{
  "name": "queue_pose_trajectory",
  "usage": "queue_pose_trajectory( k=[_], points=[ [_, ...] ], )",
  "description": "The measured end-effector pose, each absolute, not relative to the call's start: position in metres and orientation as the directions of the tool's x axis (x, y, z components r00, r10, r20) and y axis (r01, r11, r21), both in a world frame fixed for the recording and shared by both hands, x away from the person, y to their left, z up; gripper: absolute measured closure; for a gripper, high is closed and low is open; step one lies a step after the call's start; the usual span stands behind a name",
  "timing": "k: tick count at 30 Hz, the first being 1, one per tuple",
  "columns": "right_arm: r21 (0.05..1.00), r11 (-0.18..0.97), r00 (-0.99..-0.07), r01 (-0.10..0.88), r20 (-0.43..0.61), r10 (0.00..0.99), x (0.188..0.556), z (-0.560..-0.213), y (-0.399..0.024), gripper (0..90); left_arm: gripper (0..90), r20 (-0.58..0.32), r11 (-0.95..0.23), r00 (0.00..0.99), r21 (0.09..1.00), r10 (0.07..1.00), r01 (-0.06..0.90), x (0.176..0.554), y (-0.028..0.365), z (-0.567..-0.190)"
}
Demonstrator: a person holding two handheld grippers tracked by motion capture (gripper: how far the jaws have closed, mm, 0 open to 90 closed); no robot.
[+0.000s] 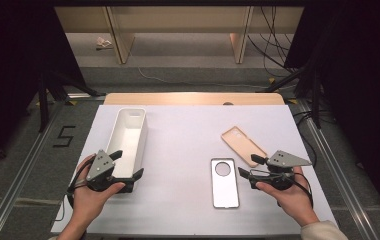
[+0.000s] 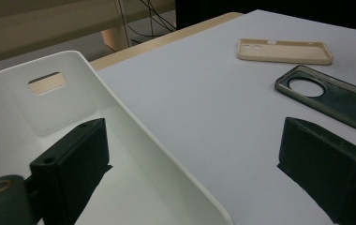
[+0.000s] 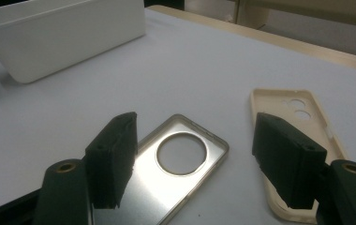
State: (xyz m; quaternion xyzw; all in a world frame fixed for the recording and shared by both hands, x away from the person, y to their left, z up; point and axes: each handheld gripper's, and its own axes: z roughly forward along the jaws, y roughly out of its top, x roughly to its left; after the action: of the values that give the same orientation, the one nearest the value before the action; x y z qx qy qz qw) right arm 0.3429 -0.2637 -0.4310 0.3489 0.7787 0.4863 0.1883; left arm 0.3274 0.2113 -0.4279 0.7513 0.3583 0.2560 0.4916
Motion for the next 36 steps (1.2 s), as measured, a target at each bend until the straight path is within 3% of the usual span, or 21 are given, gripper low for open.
queue_pose_trajectory(
  k=[17,21,22,23,25,26,27,31,36],
  points=[
    [0.884,0.297,-0.684,0.362,0.035,0.729,0.343,-0.431,-0.265,41.8,8.4,0.032,-0.257,0.611,0.924,0.791,0.283,0.327,0.211,-0.427],
    [0.871,0.314,-0.685,0.378,0.035,0.727,0.343,-0.43,-0.266,57.6,8.5,0.032,-0.256,0.611,0.924,0.791,0.284,0.327,0.212,-0.427],
    [0.871,0.314,-0.685,0.378,0.035,0.727,0.343,-0.43,-0.266,57.6,8.5,0.031,-0.256,0.611,0.924,0.791,0.284,0.327,0.212,-0.427],
    [0.856,0.343,-0.685,0.388,0.018,0.729,0.343,-0.429,-0.267,70.7,8.6,0.031,-0.256,0.611,0.924,0.791,0.284,0.327,0.212,-0.427],
    [0.833,0.371,-0.69,0.41,0.017,0.724,0.343,-0.43,-0.267,82.7,8.6,0.032,-0.256,0.61,0.924,0.792,0.284,0.327,0.212,-0.427],
    [0.833,0.371,-0.69,0.41,0.017,0.724,0.343,-0.43,-0.267,82.7,8.6,0.032,-0.256,0.61,0.924,0.792,0.284,0.327,0.212,-0.427],
    [0.817,0.394,-0.688,0.422,0.005,0.726,0.343,-0.431,-0.267,88.4,8.6,0.032,-0.256,0.61,0.924,0.792,0.283,0.327,0.212,-0.427],
    [0.728,0.507,-0.714,0.461,-0.035,0.699,0.341,-0.433,-0.262,90.0,8.6,0.033,-0.258,0.613,0.924,0.789,0.282,0.327,0.211,-0.427],
    [0.593,0.594,-0.739,0.543,0.001,0.673,0.341,-0.446,-0.252,90.0,8.6,0.032,-0.257,0.612,0.924,0.79,0.282,0.327,0.211,-0.427]
  ],
)
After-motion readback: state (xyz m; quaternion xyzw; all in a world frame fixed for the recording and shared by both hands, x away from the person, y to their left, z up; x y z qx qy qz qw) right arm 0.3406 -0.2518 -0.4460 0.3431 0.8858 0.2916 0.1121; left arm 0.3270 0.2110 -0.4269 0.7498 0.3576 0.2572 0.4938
